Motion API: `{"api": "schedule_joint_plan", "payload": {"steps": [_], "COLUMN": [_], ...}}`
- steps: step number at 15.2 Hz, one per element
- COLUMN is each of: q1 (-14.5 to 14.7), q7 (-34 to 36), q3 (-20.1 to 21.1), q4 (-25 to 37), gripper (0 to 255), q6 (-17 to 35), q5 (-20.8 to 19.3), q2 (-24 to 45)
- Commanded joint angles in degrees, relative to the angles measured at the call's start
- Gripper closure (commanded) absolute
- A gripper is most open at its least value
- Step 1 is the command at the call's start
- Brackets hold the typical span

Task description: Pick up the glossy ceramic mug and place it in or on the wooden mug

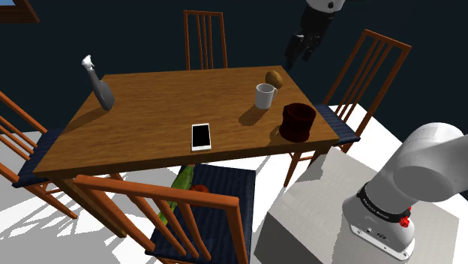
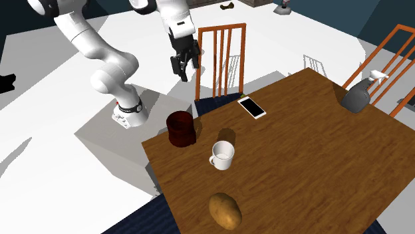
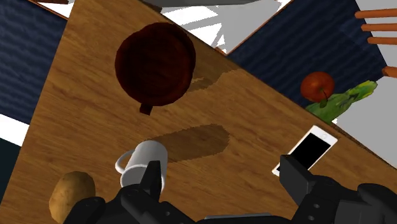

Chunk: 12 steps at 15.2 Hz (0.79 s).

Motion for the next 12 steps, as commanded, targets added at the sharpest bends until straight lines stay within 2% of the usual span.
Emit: {"api": "schedule_joint_plan", "payload": {"steps": [1, 12], "q1": [-0.36, -2.13], "q7": [-0.66, -3.69], "q3": [-0.50, -2.92], "q4": [0.24, 6.61], "gripper": [0, 0], "q6": [2.80, 14.44], "q5": [-0.44, -2.19], "q2": [3.69, 25.56]}}
